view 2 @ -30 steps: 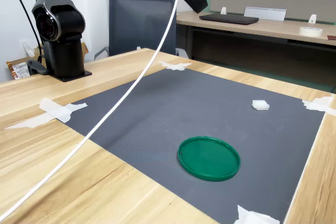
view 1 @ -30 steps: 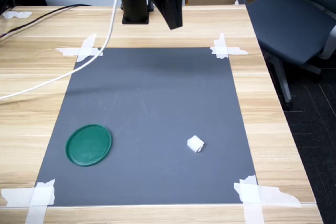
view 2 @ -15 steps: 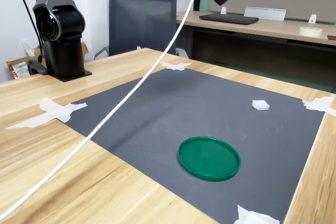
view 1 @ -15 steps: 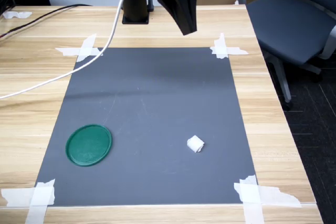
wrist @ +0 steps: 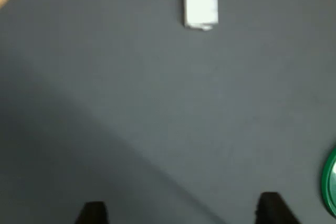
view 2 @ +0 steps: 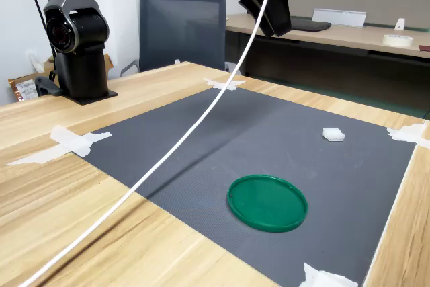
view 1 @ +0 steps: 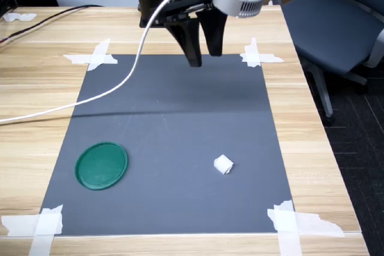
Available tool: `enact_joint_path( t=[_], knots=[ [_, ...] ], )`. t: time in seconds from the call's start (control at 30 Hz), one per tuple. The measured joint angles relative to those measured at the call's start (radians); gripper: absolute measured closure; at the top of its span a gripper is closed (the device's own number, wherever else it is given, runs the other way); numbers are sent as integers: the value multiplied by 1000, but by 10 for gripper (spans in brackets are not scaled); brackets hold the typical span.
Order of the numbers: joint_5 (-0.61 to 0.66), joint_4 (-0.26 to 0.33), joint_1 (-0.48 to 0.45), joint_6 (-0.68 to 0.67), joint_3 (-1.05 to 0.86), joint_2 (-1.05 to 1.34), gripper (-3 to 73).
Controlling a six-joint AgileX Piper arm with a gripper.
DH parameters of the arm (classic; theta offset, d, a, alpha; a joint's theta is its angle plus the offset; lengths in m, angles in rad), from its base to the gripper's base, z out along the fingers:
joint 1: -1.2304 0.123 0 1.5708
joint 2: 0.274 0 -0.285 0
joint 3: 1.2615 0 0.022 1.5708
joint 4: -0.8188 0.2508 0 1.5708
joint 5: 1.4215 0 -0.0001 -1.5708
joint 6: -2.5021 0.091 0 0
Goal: Grasp a white terminal and put it in the green lid.
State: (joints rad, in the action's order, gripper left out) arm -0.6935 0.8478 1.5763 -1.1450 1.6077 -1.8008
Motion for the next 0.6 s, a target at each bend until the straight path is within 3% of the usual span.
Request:
enact_joint_path(
  t=[0.1, 0.33, 0.5, 0.6],
  knots=[
    [24, -40, 0, 66, 13, -37, 81],
    [173, -166, -1, 224, 182, -185, 70],
    [210, -177, -1, 174, 320, -251, 70],
    [242, -149, -1, 107, 394, -290, 70]
  ],
)
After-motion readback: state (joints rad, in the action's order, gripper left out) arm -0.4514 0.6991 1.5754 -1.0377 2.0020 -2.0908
